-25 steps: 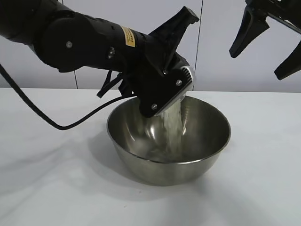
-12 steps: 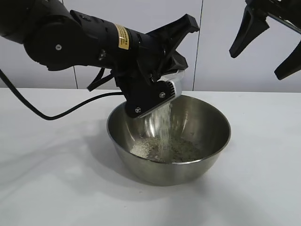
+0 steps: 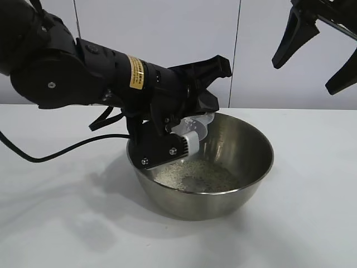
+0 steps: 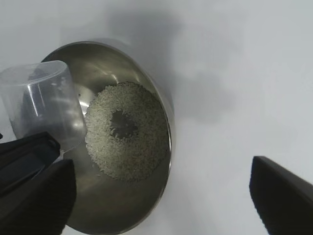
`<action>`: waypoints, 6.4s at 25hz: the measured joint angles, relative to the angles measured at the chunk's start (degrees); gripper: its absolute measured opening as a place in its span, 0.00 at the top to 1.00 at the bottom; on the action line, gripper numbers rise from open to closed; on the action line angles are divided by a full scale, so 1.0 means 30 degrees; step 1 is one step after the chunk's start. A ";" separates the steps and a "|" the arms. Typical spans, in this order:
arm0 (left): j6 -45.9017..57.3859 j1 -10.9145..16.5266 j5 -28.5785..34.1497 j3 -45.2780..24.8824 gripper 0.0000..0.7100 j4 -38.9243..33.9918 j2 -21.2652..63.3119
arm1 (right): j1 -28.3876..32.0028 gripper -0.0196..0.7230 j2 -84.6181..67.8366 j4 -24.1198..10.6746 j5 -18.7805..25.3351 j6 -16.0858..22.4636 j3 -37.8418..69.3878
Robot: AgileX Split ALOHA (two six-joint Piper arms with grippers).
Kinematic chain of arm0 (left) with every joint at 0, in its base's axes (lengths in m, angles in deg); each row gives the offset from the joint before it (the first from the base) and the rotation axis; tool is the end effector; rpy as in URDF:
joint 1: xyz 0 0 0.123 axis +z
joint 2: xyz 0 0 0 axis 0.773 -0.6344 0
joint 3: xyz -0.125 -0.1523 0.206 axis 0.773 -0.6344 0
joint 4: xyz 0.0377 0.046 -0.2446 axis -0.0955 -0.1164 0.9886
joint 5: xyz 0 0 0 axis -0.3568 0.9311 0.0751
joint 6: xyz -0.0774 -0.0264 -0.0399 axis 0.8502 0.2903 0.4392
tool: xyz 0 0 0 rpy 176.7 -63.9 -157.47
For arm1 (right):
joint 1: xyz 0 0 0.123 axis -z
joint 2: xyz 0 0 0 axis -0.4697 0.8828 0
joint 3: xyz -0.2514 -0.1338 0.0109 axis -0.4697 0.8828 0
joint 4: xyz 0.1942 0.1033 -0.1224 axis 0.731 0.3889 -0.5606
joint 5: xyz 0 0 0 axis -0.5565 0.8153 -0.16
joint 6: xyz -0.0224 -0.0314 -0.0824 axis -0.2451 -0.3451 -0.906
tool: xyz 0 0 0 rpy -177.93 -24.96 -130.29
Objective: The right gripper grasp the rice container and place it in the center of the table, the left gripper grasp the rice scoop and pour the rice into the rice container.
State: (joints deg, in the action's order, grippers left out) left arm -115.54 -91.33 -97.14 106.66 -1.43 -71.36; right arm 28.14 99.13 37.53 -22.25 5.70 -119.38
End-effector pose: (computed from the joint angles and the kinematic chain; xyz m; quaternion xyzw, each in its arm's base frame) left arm 0.2924 -0.2785 0.1747 0.8250 -0.1215 0.3796 0.4006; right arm 0.3371 0.0330 0.2857 -0.0087 0.9637 0.1903 0.1871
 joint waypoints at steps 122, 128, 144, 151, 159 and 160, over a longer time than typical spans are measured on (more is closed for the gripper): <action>3.5251 0.6599 -1.3410 -1.3348 0.16 1.1410 -0.2571 | 0.0000 0.08 0.0000 -0.0161 -0.0668 0.0000 0.0000; 3.5274 0.6599 -1.3410 -1.4142 0.15 1.2080 0.0583 | 0.0000 0.08 0.0000 -0.0161 -0.0650 0.0000 0.0000; 3.6226 0.6599 1.2439 -0.3497 0.15 1.2287 0.7667 | 0.0000 0.08 0.0000 -0.0203 -0.0336 0.0000 0.0000; 3.6674 0.7374 2.1153 0.2332 0.15 1.4046 0.7375 | 0.0000 0.08 0.0000 -0.0216 -0.0336 0.0000 0.0000; 3.6610 0.9366 2.7079 0.6818 0.12 1.7401 0.5355 | 0.0000 0.08 0.0000 -0.0216 -0.0336 0.0000 0.0000; 3.6565 0.9396 2.7559 0.7310 0.12 1.7726 0.5152 | 0.0000 0.08 0.0000 -0.0216 -0.0336 0.0000 0.0000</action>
State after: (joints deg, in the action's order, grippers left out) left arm -5.84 -63.14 -14.47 128.59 51.75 -55.91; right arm 28.14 99.13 36.88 -23.26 5.70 -119.38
